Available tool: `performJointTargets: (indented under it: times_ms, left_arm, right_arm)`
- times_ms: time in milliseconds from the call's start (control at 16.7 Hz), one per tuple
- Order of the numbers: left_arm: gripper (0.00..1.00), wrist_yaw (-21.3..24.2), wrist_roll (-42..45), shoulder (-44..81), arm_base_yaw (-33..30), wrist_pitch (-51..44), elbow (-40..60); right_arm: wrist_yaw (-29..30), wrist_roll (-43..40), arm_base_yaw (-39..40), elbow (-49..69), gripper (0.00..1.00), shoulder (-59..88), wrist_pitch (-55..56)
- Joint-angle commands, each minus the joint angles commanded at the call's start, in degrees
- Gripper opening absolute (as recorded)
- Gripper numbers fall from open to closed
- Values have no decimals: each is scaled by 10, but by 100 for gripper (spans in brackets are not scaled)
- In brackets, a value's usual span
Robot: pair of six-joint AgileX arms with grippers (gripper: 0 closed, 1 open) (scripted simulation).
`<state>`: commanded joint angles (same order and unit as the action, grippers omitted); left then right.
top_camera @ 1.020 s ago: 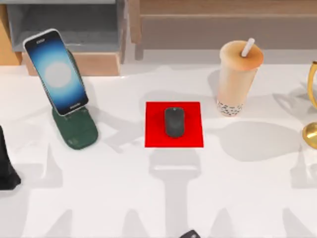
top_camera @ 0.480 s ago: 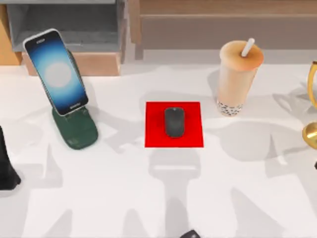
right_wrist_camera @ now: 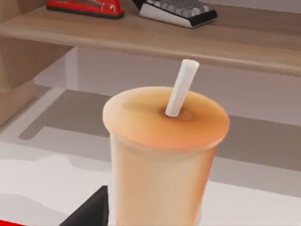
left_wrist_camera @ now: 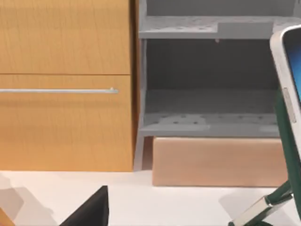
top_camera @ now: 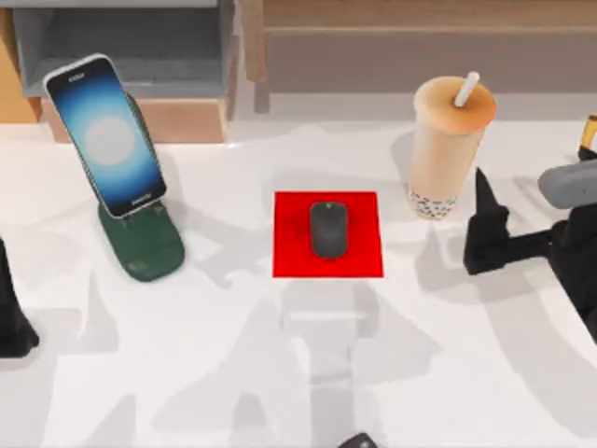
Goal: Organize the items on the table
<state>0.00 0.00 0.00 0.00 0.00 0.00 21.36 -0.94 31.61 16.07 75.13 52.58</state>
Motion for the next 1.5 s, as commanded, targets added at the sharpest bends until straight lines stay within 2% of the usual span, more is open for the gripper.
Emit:
performJointTargets:
  times_ms: [360,600,1080,1500]
  left_arm:
    - [100,0,0,0,0,0,0]
    - [100,0,0,0,0,0,0]
    - [100,0,0,0,0,0,0]
    - [100,0,0,0,0,0,0]
  right_arm:
    - [105,5,33,116,100,331,210]
    - [148,8,34,190,100,458,304]
    - [157,8,31,217,100,489,331]
    - [129,8,3,278,100,512,295]
